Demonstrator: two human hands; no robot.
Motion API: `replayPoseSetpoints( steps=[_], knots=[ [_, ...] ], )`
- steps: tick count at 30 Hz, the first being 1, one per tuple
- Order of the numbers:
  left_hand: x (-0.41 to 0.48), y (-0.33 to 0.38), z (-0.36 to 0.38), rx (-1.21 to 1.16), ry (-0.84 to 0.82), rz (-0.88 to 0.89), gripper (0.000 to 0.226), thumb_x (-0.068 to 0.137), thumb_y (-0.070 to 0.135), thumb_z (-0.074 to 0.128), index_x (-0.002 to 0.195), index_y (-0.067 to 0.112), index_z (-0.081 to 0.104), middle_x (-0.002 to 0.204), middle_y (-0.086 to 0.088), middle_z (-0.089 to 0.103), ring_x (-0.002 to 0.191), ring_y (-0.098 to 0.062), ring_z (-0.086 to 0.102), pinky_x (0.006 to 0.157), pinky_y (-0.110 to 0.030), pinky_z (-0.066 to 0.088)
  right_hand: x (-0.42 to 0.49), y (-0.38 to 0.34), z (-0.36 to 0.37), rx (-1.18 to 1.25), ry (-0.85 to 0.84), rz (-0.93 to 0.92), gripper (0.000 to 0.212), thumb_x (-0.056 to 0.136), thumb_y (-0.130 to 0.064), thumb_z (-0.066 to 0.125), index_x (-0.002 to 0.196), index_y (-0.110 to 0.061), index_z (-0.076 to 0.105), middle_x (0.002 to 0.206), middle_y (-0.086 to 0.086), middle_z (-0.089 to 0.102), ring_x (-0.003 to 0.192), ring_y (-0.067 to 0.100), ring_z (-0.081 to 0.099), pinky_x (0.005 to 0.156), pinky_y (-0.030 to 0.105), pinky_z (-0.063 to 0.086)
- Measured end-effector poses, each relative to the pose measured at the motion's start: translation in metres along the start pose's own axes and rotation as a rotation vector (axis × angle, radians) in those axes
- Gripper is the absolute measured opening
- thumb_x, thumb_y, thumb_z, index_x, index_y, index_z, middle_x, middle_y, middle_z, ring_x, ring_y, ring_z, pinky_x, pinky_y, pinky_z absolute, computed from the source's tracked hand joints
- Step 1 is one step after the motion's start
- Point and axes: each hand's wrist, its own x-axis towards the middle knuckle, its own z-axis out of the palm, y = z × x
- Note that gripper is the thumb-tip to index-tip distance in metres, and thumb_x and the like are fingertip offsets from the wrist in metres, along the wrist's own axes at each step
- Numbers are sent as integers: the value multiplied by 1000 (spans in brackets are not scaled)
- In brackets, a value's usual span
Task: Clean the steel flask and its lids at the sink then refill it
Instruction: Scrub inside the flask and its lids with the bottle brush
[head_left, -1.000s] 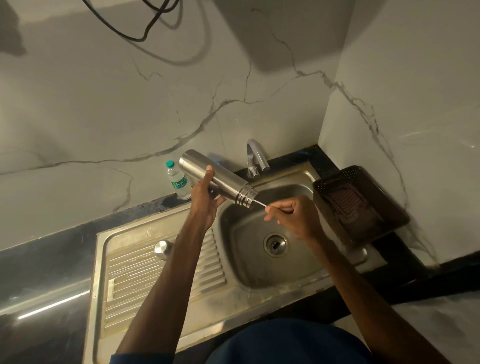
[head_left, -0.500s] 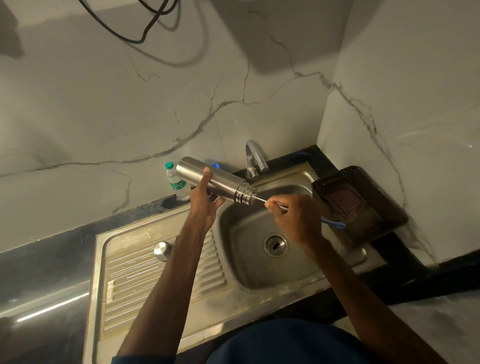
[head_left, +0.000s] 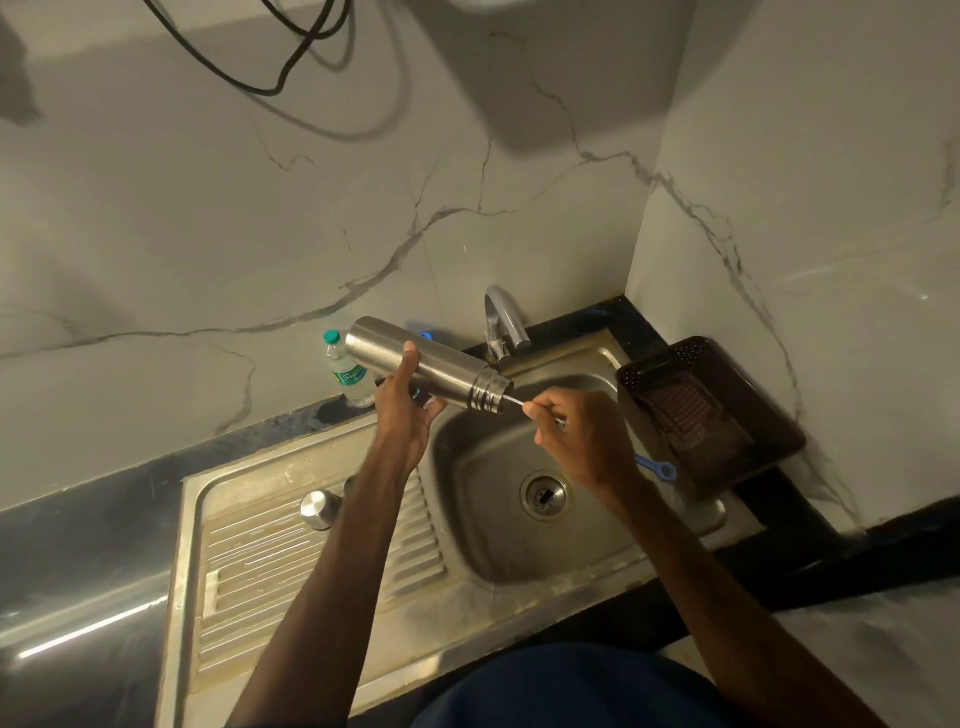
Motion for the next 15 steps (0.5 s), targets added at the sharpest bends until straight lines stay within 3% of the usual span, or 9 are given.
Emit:
replayPoseSetpoints(
  steps=[4, 6, 11, 15],
  knots=[
    [6, 11, -7, -40, 64, 39, 59, 93, 28, 74, 142, 8, 46, 131, -18, 65, 121, -34, 66, 104, -58, 53, -5, 13, -17, 35, -26, 30, 19, 99, -29, 67, 85, -19, 75, 62, -12, 69, 57, -1, 67, 56, 9, 47],
    [10, 16, -13, -63, 96, 53, 62, 94, 29, 74, 144, 8, 44, 131, -18, 65, 121, -34, 67, 106, -59, 51, -8, 22, -29, 41, -25, 25, 17, 98, -29, 68, 86, -19, 75, 61, -15, 68, 58, -3, 67, 57, 7, 46],
    [6, 13, -10, 3, 88, 46, 63, 94, 34, 72, 144, 10, 43, 132, -17, 66, 120, -33, 67, 103, -55, 54, 1, 22, -36, -74, -4, -90, 20, 96, -36, 69, 87, -20, 77, 68, -12, 71, 63, 0, 67, 65, 20, 56],
    [0, 5, -1, 47, 15, 17, 56, 94, 36, 73, 138, 15, 45, 130, -15, 66, 118, -32, 68, 97, -52, 58, 5, 7, -15, -106, 12, -153, 19, 95, -35, 70, 89, -19, 78, 72, -8, 74, 62, 4, 66, 63, 25, 58]
  ],
)
